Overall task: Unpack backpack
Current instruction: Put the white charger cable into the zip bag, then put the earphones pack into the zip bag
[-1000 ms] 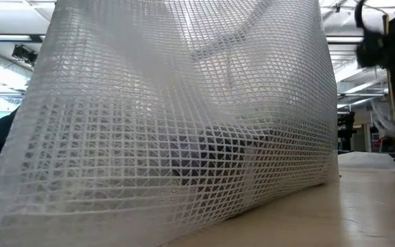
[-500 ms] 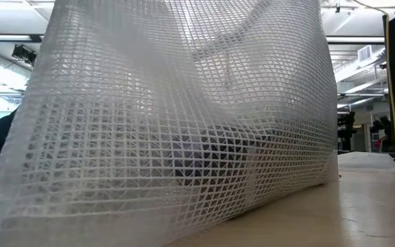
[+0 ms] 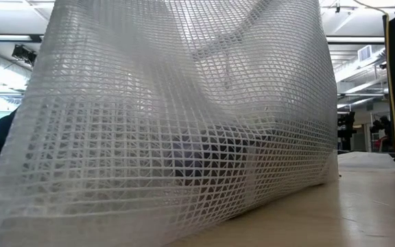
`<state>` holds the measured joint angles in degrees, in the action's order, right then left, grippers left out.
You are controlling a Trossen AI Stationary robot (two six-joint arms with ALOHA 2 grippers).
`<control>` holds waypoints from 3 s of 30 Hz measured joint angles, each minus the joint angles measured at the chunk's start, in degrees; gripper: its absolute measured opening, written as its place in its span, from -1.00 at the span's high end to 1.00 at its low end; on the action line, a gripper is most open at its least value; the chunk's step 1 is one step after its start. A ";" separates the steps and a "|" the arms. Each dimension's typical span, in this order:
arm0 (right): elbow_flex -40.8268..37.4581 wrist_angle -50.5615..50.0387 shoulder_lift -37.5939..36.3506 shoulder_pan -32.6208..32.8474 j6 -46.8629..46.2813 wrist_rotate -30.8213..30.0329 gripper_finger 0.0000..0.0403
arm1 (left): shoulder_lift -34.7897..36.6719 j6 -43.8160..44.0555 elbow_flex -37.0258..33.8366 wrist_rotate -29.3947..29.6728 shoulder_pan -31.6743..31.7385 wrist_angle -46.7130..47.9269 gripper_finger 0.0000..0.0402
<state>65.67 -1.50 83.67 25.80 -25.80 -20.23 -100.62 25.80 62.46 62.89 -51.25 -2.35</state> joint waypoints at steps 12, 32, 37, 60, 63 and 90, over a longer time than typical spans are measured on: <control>0.00 -3.34 2.40 -1.12 -2.90 6.66 0.94 | 0.00 -0.02 0.00 0.02 0.00 0.13 1.00; 0.00 -2.75 2.20 1.60 -1.05 15.54 0.34 | 0.00 -0.24 0.00 0.02 0.13 0.15 1.00; 0.00 -2.73 -0.60 1.53 -0.41 17.17 0.28 | -0.01 -0.24 0.00 0.02 0.13 0.14 1.00; -4.18 -65.27 -15.74 8.11 -34.92 -18.10 0.36 | 0.00 -0.24 0.00 0.02 0.13 -0.02 1.00; -8.45 -67.61 -15.40 6.63 -40.65 -17.67 0.27 | 0.00 -0.22 0.00 0.02 0.15 -0.06 1.00; -41.55 -30.84 -15.44 -11.39 -37.49 4.18 -0.23 | 0.00 -0.06 0.00 -1.03 0.15 -1.18 1.00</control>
<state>24.12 -32.34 68.23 14.41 -63.29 -16.05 -100.62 25.74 62.46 61.87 -51.09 -3.53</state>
